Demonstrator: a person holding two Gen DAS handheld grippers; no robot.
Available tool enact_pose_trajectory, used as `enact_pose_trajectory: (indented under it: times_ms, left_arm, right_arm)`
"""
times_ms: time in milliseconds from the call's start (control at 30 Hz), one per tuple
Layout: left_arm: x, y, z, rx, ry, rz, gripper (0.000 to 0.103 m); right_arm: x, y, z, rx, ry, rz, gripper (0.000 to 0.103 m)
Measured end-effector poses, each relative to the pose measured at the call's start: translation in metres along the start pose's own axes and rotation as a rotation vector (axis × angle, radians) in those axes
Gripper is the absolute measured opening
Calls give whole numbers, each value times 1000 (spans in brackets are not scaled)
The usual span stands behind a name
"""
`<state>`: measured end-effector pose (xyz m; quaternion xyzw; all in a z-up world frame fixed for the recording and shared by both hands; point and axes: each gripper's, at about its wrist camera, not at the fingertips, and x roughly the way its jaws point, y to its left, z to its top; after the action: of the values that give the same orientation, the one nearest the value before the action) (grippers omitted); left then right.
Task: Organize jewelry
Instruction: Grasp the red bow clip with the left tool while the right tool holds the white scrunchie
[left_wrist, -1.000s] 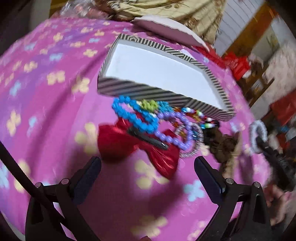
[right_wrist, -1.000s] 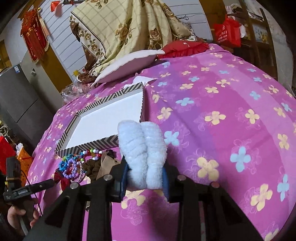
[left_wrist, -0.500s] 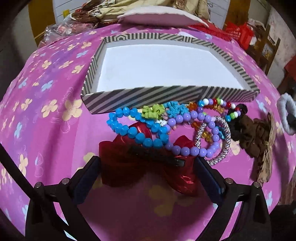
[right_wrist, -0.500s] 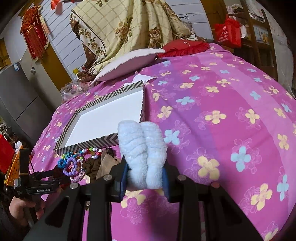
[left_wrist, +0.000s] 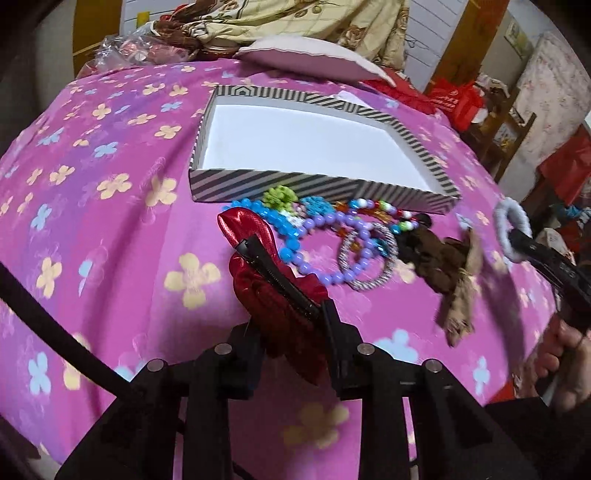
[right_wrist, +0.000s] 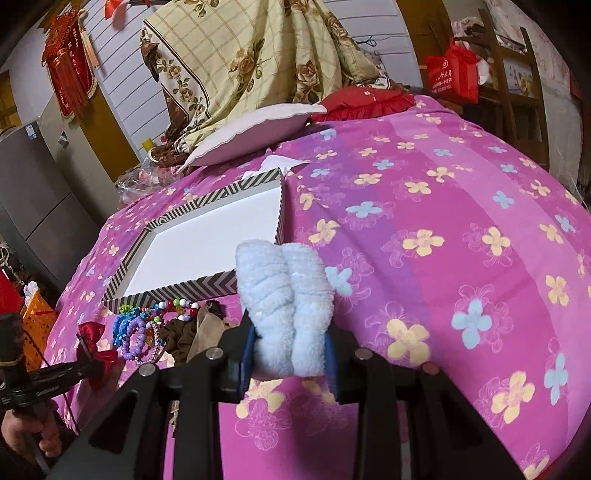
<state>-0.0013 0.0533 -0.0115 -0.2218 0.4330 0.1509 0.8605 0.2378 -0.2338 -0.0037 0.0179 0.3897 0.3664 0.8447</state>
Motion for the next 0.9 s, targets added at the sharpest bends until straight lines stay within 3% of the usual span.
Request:
enact_pose_trajectory:
  times_ms: [133,233,433,600,733,900]
  left_arm:
    - [0,3,0,-21,-3,20,0]
    - [5,8,1,-60,16,-22,0]
    - [-8,1,-1,-44,-66,-78,0]
    - [-12,1,-1,-44,-99,-50,0]
    - [-13,-2,-1,-40,-118,-24,0]
    - [-22,-16,-3,-18,-171,76,0]
  right_arm:
    - [-1,1,0,-6,-5,-4,33]
    - [-1,2,0,-13,-7,-8,33]
    - [-2,8,-1,-47,-15,-28,33]
    - [-7,17,0,-95,-45,-41,33]
    - [-20,29,1,-137,-125,1,33]
    - [-22,33,0,-123,-160,54,33]
